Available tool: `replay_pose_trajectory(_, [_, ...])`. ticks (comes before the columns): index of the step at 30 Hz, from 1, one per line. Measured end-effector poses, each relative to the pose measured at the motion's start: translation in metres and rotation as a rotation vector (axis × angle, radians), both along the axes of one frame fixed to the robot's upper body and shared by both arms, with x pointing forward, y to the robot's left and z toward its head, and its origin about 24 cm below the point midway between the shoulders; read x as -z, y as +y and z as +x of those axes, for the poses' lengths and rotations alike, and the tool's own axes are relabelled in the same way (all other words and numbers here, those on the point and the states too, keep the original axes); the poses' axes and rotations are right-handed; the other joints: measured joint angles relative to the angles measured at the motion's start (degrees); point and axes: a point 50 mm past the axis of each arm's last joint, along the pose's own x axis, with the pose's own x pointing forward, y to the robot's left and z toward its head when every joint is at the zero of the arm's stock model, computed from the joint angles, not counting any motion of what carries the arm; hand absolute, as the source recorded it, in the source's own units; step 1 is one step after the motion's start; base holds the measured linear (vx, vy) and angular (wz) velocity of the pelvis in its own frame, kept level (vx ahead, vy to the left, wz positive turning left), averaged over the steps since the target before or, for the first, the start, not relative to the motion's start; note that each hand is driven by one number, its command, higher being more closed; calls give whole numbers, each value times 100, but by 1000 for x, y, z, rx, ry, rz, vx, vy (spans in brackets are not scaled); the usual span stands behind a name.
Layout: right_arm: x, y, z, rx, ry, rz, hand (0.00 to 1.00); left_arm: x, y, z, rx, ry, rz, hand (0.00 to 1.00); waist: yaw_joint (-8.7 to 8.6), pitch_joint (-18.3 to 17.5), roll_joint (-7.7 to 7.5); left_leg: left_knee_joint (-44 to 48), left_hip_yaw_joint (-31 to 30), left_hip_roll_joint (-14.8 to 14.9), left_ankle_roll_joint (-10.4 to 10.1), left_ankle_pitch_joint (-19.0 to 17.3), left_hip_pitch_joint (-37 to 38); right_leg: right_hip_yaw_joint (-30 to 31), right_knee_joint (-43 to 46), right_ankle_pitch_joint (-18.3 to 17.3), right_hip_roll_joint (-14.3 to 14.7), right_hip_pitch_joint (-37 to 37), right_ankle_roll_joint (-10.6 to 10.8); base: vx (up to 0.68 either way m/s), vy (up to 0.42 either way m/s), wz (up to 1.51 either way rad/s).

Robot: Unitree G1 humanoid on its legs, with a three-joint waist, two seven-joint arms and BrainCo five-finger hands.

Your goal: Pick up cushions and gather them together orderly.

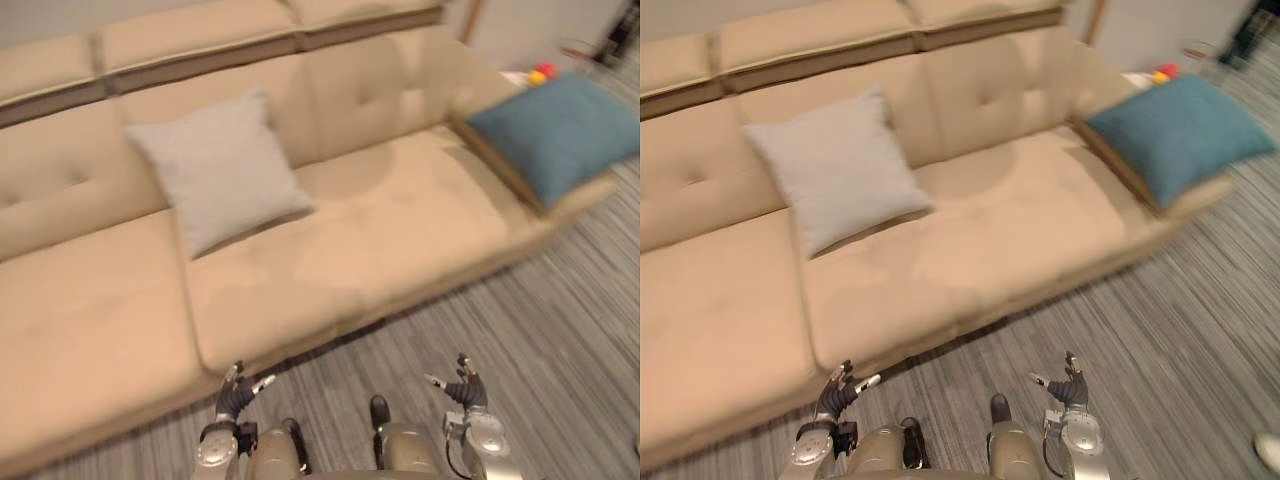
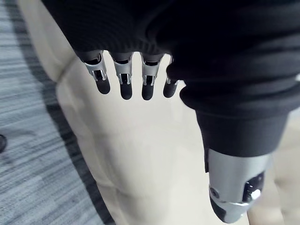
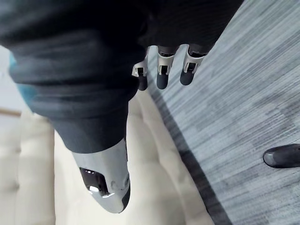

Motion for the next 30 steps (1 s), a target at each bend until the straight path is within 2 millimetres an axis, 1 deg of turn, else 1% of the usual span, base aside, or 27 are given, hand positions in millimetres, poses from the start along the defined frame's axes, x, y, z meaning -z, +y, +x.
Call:
replay_pose_trajectory(1, [4, 0, -1, 2, 24, 3, 0, -3, 2, 6, 14, -12, 13, 0, -36, 8, -46, 11, 550, 120, -75, -95, 296, -1293, 164, -10, -368, -34, -297, 114, 14, -167])
replay_pose_trajectory(3, [12, -2, -5, 8, 67, 6, 0, -4, 0, 8, 33, -15, 15, 0, -149, 4, 13, 27, 993, 251, -158, -173, 577, -2539, 232, 14, -732, 143, -624, 220, 1, -171])
replay_pose_trajectory(4, [16, 0, -6, 14, 93, 7, 0, -3, 0, 8, 34, -14, 15, 0, -170, -22, 57, 19, 1351, 355, -186, -179, 800, -3202, 295, 22, -842, 220, -662, 302, -107, -207])
replay_pose_trajectory(6, [21, -2, -9, 21, 126, 6, 0, -5, -1, 16, 49, -23, 18, 0, -205, -25, 51, -41, 1593, 381, -189, -178, 1051, -3517, 541, -53, -822, 86, -596, 257, -170, -194])
replay_pose_trajectory(7, [20, -7, -8, 20, 131, -7, 0, -5, -4, 21, 66, -17, 17, 0, -303, -3, 95, 38, 1706, 404, -196, -181, 1255, -3253, 730, -242, -707, -35, -548, 295, -169, -170])
replay_pose_trajectory(9, [20, -13, -12, 21, 140, -26, 0, -6, -7, 26, 82, -21, 15, 0, -357, 14, 241, 639, 1671, 706, -324, -99, 1455, -2802, 889, -449, -393, -32, -561, 351, -150, -159])
replay_pose_trajectory(10, [20, -17, -14, 22, 148, -37, 0, -7, -9, 29, 91, -30, 14, 0, -328, 13, 345, 1217, 1504, 987, -161, 43, 1461, -2531, 887, -530, -169, 46, -571, 393, -138, -162])
replay_pose_trajectory(11, [21, -19, -15, 23, 162, -44, 0, -8, -11, 31, 97, -35, 13, 0, -328, 50, 422, 2061, 972, 1231, 708, 560, 1327, -2219, 816, -609, 127, 238, -609, 390, -134, -181])
replay_pose_trajectory(12, [21, -18, -15, 21, 164, -48, 0, -7, -12, 29, 101, -29, 10, 0, -309, 72, 460, 2645, 243, 1272, 1151, 1342, 1046, -1933, 682, -636, 295, 464, -612, 433, -21, -205])
replay_pose_trajectory(13, [23, -16, -17, 22, 179, -53, 0, -5, -17, 26, 105, -24, -1, 0, -226, 127, 395, 3357, -1006, 917, 430, 884, 521, -1427, 559, -753, 374, 664, -660, 335, 61, -187])
replay_pose_trajectory(14, [24, -17, -17, 22, 189, -54, 0, -4, -18, 25, 107, -21, -5, 0, -196, 134, 437, 3633, -1618, 568, 204, 447, 76, -1152, 507, -823, 382, 822, -657, 482, 176, -173])
replay_pose_trajectory(15, [28, -17, -23, 26, 216, -51, 0, -2, -19, 21, 107, -9, -5, 0, -148, 185, 360, 3529, -2116, 233, 140, 118, -392, -928, 345, -867, 375, 1066, -582, 358, 144, -112])
replay_pose_trajectory(16, [30, -16, -26, 29, 228, -47, 0, -1, -18, 18, 102, -2, -5, 0, -89, 191, 364, 3322, -2271, 87, 166, 10, -614, -804, 279, -905, 366, 1211, -518, 372, 161, -77])
replay_pose_trajectory(17, [30, -15, -28, 30, 232, -44, 0, 0, -17, 15, 96, 3, -4, 0, -46, 212, 372, 3152, -2326, -5, 179, -34, -786, -724, 233, -948, 358, 1334, -455, 293, 166, -64])
replay_pose_trajectory(18, [30, -15, -28, 31, 234, -43, 0, 2, -17, 9, 86, 12, -5, 0, 35, 249, 374, 2427, -2582, -342, 120, -10, -1195, -581, 108, -1050, 286, 1574, -291, 278, 185, -50])
replay_pose_trajectory(19, [30, -15, -27, 33, 231, -43, 0, 3, -17, 7, 77, 17, -7, 0, 62, 244, 367, 2034, -2642, -476, 44, 34, -1278, -520, 80, -1092, 253, 1623, -221, 442, 329, -69])
replay_pose_trajectory(20, [29, -15, -23, 35, 222, -43, 0, 5, -17, 2, 51, 26, -19, 0, 200, 234, 395, 764, -2816, -760, -362, 295, -1342, -324, 77, -1199, 230, 1673, -77, 485, 361, -93])
replay_pose_trajectory(21, [28, -14, -19, 33, 219, -45, 0, 8, -14, -5, 19, 45, -25, 0, 406, 180, 559, 123, -2945, -813, 4, 887, -1286, -68, 72, -1306, 344, 1736, 78, 523, 371, -96])
replay_pose_trajectory(22, [29, -9, -14, 29, 217, -32, 0, 9, -13, -6, 6, 53, -27, 0, 449, 179, 429, 171, -2847, -899, 130, 783, -1267, 42, 55, -1343, 253, 1763, 119, 472, 283, -51])
replay_pose_trajectory(23, [28, -7, -11, 36, 209, -30, 0, 9, -7, -7, -17, 54, -16, 0, 441, 150, 218, 250, -2804, -1136, 286, 514, -1288, 113, 27, -1433, 20, 1826, 298, 390, 213, 2])
replay_pose_trajectory(24, [28, -10, -13, 45, 214, -33, 0, 8, -4, -5, -29, 47, -13, 0, 463, 152, 142, 338, -2759, -1238, 389, 377, -1285, 158, 195, -1500, -90, 1812, 388, 491, 249, 17])
replay_pose_trajectory(25, [27, -11, -10, 48, 208, -38, 0, 8, -6, -5, -35, 49, -23, 0, 472, 135, 78, 464, -2660, -1350, 486, 158, -1191, 186, 725, -1586, -254, 1697, 537, 507, 264, -9])
replay_pose_trajectory(26, [26, -10, -6, 45, 198, -36, 0, 10, -7, -9, -36, 60, -29, 0, 475, 144, 56, 526, -2527, -1446, 594, -153, -856, 204, 1843, -1481, -443, 1405, 807, 503, 265, -20])
replay_pose_trajectory(27, [26, -8, -5, 41, 195, -35, 0, 12, -7, -12, -36, 71, -27, 0, 467, 148, 53, 521, -2476, -1479, 667, -237, -658, 205, 2422, -1323, -530, 1215, 1071, 529, 251, -31])
replay_pose_trajectory(28, [26, -5, -4, 30, 196, -36, 0, 13, -8, -16, -20, 85, -24, 0, 427, 153, 60, 498, -2454, -1541, 784, -409, -258, 93, 3513, -1162, -680, 925, 1219, 667, 202, -3])
replay_pose_trajectory(29, [27, -3, -5, 16, 205, -39, 0, 13, -5, -16, -20, 85, -16, 0, 326, 148, 56, 330, -2461, -1574, 843, -561, 209, -340, 4216, -1320, -861, 693, 823, 569, 148, 4])
replay_pose_trajectory(30, [27, -2, -5, 12, 206, -41, 0, 13, -4, -15, -26, 84, -17, 0, 318, 141, 57, 212, -2461, -1579, 843, -583, 367, -523, 4256, -1400, -919, 585, 678, 554, 84, 4])
